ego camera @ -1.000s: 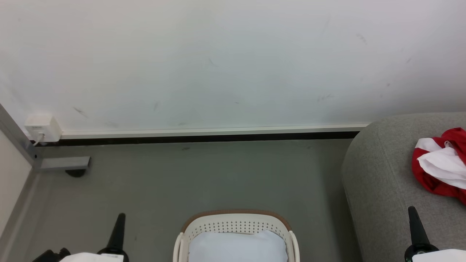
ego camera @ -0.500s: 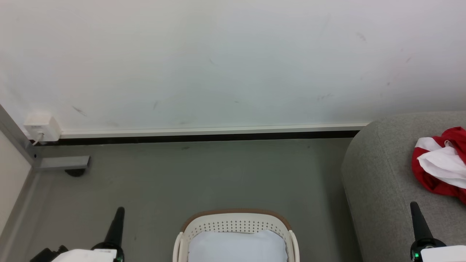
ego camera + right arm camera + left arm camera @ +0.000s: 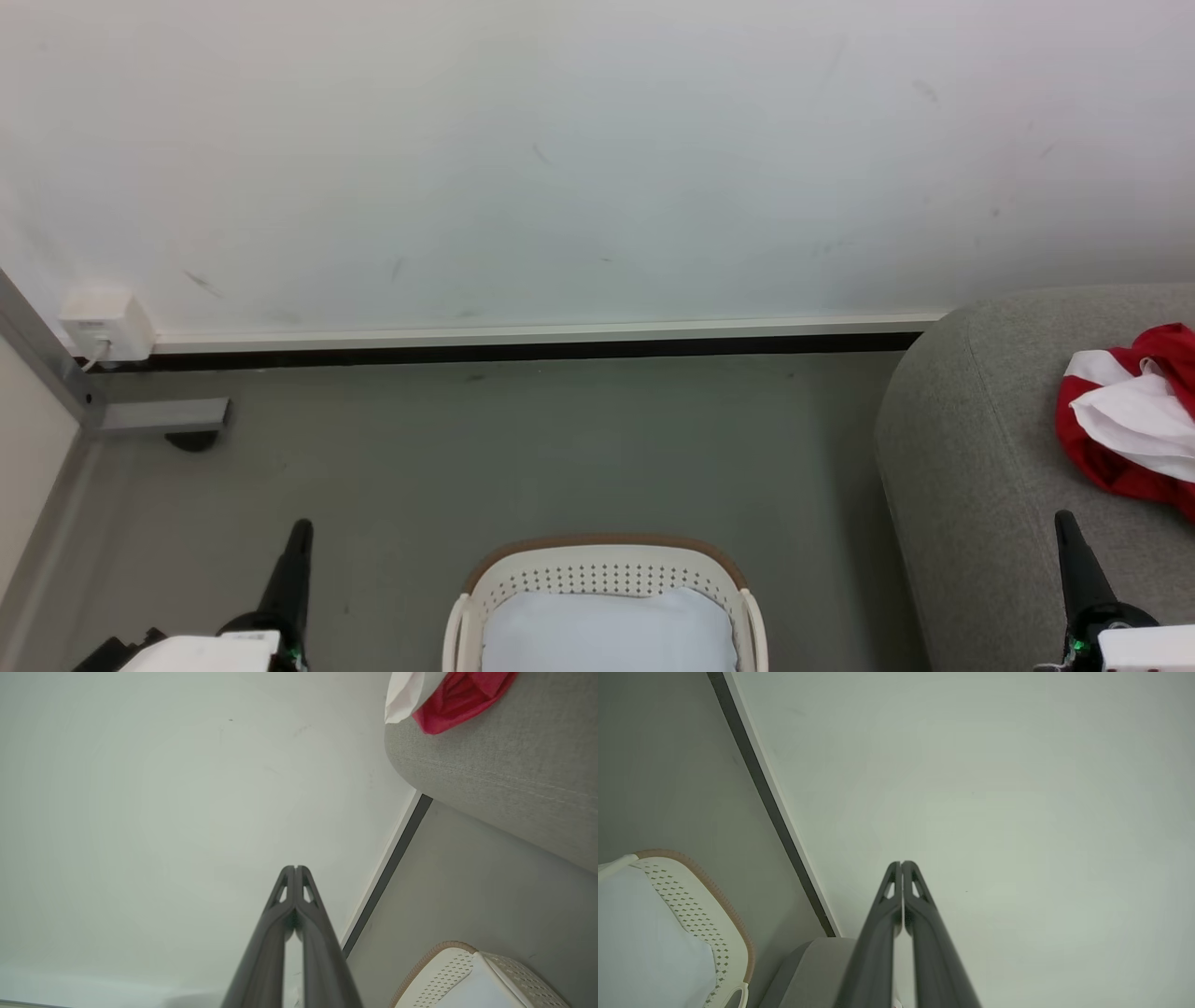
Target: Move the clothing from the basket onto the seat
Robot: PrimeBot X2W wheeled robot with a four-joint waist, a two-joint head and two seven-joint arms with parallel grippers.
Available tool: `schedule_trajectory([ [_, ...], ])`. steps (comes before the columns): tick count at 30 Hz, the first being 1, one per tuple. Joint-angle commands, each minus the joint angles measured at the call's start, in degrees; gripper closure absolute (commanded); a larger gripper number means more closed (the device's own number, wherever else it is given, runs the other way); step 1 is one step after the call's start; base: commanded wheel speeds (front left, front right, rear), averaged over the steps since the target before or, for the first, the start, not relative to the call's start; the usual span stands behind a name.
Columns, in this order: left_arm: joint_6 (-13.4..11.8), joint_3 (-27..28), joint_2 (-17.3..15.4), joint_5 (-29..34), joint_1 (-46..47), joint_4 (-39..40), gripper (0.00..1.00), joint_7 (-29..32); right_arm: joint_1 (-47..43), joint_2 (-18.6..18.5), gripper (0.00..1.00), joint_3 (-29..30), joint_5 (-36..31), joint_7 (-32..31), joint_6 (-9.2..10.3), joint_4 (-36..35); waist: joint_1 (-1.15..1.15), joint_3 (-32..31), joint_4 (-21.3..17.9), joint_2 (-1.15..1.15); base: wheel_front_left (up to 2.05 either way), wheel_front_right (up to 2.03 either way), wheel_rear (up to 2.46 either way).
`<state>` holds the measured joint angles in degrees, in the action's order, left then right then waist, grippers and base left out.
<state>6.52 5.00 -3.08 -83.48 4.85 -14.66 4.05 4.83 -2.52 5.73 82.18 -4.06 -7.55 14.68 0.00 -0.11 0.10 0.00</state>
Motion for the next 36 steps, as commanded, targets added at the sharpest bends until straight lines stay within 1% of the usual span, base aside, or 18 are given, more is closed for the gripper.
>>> schedule_trajectory([
  [1, 0.3, 0.4, -0.1, -1.4, 0.9, 0.4, 1.0, 0.6, 1.1, -0.5, 1.0, 0.3, 1.5, -0.5, 0.1, -0.5, 0.0, 0.0, 0.0, 0.0, 0.0, 0.0, 0.0],
  [22, 1.2, 1.8, 0.2, -9.4, 1.7, 0.7, 1.0, 2.7, 1.8, -0.6, 1.0, 1.0, 10.5, -2.7, 0.12, -0.8, 0.0, 0.3, -0.1, 0.0, 0.0, 0.0, 0.0],
  [36, 1.2, 1.7, 0.2, -9.3, 1.7, 0.7, 1.0, 2.7, 1.7, -0.6, 1.0, 1.0, 10.3, -2.7, 0.12, -0.8, 0.0, 0.3, -0.1, 0.0, 0.0, 0.0, 0.0],
])
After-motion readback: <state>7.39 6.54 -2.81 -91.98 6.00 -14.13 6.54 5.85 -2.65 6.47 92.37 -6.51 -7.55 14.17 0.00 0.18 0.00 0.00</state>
